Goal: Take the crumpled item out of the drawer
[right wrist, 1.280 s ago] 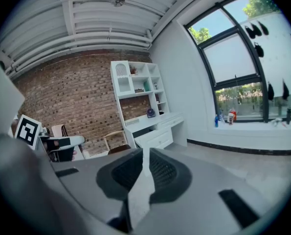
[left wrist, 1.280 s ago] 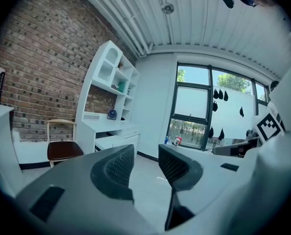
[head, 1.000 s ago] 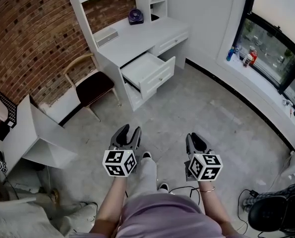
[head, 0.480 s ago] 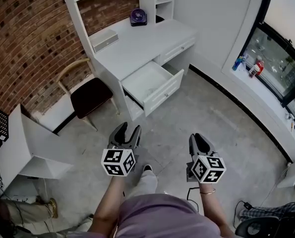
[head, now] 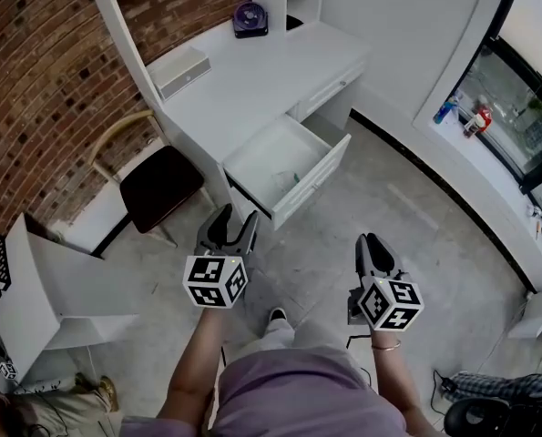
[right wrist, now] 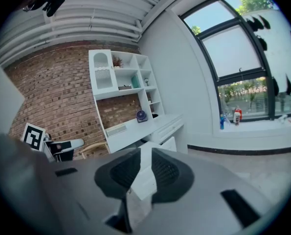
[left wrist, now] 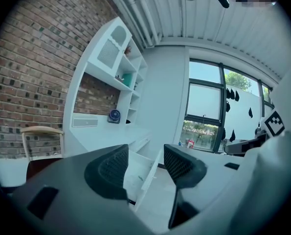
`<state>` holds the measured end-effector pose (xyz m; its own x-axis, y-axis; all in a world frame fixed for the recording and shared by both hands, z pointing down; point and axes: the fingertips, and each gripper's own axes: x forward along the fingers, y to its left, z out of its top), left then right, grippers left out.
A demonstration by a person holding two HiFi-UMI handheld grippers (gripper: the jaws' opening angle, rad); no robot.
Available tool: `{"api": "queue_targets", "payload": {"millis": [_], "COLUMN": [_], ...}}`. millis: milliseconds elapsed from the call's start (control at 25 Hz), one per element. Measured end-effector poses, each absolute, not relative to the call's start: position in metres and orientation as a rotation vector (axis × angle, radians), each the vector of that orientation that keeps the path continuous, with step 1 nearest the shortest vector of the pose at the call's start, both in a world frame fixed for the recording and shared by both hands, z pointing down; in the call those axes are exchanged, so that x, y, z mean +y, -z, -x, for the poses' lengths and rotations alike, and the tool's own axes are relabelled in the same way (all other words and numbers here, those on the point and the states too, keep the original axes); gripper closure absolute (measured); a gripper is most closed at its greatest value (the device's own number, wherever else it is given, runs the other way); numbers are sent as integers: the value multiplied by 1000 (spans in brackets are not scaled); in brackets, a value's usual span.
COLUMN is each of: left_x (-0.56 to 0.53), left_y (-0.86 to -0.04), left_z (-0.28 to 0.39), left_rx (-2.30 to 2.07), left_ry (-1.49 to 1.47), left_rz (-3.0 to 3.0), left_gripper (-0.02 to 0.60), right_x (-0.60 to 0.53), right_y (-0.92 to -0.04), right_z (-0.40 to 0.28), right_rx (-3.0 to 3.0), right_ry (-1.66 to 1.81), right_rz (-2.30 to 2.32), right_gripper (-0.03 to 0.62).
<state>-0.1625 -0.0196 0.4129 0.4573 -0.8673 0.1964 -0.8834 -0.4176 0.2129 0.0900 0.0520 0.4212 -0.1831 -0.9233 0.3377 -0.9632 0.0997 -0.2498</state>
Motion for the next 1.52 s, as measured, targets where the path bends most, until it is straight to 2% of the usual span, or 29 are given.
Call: {"api": "queue_targets", "payload": {"millis": [880,1520], "left_x": [-180,-237], "left_y": [-435,-474], "left_z": [115,86], "left_rx": [-1522,-1429], "left_ry": [-178,-350], "left_rz": [-2400,-2424], "left_gripper": [328,311], "right_x": [-111,-153], "right_y": [-424,-445], "right_z": [-135,-144], "right_rx": [-2325,-2284], "right_ry": [-641,-712], "right_rz": [-1882,-1907], "right_gripper": [536,536]}}
